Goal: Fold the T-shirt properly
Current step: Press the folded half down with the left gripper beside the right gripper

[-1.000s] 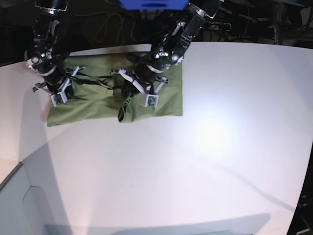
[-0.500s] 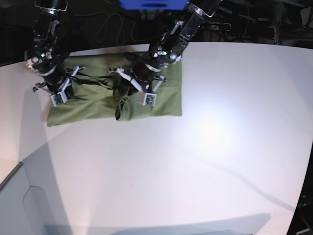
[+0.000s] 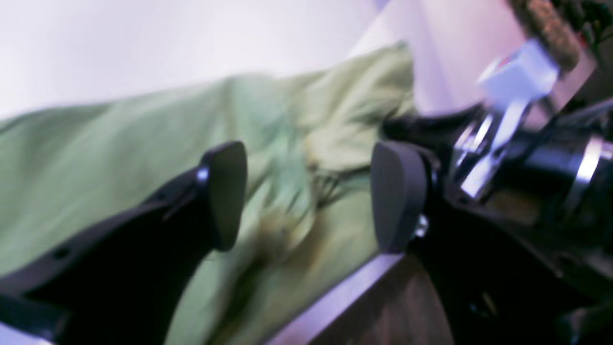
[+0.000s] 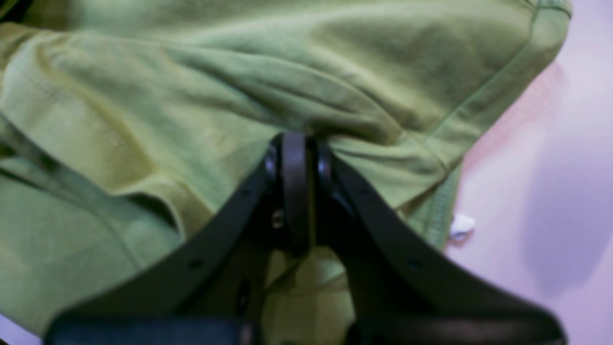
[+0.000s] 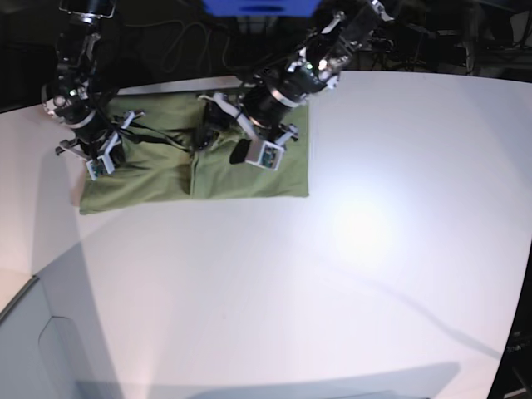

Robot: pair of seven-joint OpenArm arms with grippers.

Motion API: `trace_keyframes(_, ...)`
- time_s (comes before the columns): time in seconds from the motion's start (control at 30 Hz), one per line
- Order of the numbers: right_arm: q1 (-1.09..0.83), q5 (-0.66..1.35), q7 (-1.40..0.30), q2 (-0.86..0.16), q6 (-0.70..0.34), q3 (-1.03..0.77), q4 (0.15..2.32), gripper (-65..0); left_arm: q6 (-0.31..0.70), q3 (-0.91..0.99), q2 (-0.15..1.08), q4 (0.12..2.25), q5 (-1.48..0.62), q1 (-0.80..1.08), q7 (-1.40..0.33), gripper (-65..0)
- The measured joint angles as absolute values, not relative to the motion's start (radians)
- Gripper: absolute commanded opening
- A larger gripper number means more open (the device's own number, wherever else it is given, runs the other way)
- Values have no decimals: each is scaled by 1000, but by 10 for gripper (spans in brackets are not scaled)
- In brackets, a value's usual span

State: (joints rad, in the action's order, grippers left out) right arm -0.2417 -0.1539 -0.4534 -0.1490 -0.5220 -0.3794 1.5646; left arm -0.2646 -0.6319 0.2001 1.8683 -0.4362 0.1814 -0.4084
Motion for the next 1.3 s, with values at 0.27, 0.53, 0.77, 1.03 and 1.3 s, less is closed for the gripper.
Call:
trace_keyframes(0.27, -239, -154, -456, -148, -522, -379, 1565, -650, -258, -564, 229, 1781, -437, 229, -409, -255)
trace_keyframes(0.53, -236, -154, -461, -146, -522, -379, 1565, -650, -257, -742, 175, 1684, -435, 110, -410, -256)
trace_keyframes(0.77, -236, -154, -460, -146, -522, -379, 1565, -650, -254, -841, 187, 1662, -439, 54, -416, -256)
trace_keyframes(1.03, -237, -170, -501, -146, -522, -381, 1617, -649, -254, -841, 188, 1643, -439, 53, -415, -256)
trace_keyframes(1.3, -238, -165, -492, -149, -522, -385, 1741, -460, -254, -841, 189, 1621, -439, 49, -440, -252)
